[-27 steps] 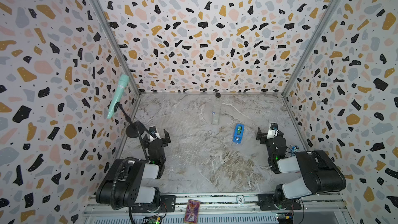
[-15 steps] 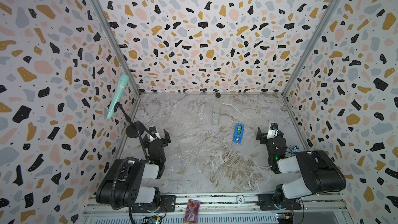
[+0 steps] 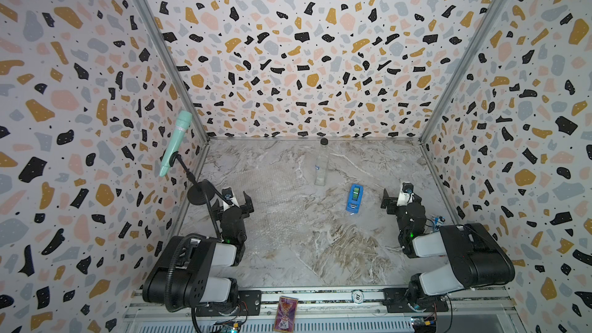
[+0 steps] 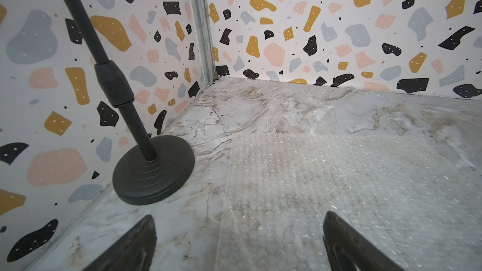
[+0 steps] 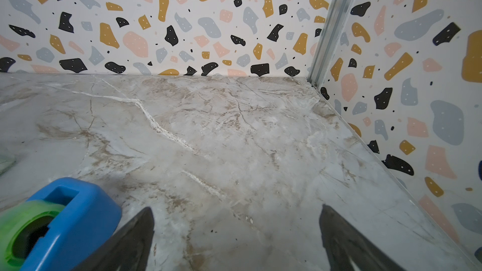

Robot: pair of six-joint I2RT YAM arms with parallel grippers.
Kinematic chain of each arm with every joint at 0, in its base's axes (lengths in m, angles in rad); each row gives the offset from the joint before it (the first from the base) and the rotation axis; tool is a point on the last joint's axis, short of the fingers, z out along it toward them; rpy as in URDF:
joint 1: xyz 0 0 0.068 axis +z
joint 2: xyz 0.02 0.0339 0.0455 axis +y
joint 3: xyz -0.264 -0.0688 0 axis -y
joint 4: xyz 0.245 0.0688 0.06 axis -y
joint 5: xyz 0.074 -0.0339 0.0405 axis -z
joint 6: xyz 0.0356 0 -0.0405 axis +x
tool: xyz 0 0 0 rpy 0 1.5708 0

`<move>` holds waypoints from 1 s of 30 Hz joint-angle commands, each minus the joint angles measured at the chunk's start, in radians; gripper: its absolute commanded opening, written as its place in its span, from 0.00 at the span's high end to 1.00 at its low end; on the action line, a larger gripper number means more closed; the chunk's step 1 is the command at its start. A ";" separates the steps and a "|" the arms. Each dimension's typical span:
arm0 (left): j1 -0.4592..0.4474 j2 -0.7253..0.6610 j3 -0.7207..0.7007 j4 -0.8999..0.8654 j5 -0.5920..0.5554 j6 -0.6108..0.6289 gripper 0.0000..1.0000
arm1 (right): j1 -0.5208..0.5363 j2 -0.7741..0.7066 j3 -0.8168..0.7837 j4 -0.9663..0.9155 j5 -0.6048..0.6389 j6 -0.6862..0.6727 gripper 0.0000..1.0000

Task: Wrap wine bottles in bubble wrap
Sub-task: Pick up the wine bottle from the center of the board.

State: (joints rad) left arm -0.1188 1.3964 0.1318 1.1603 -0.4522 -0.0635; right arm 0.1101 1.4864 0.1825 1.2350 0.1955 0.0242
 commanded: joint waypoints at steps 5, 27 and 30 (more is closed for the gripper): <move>0.002 -0.002 0.026 0.049 0.003 0.012 0.00 | -0.004 -0.002 0.017 0.018 0.010 -0.002 0.01; 0.002 -0.156 0.304 -0.503 0.037 -0.057 0.00 | 0.029 -0.198 0.188 -0.389 0.007 -0.011 0.00; 0.002 -0.117 0.407 -0.657 0.156 -0.142 0.00 | 0.056 -0.246 0.236 -0.418 -0.198 -0.005 0.02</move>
State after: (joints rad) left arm -0.1188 1.2530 0.4755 0.7227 -0.4084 -0.1261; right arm 0.1356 1.2884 0.3687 0.9298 0.1452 0.0185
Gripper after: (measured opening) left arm 0.995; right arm 0.981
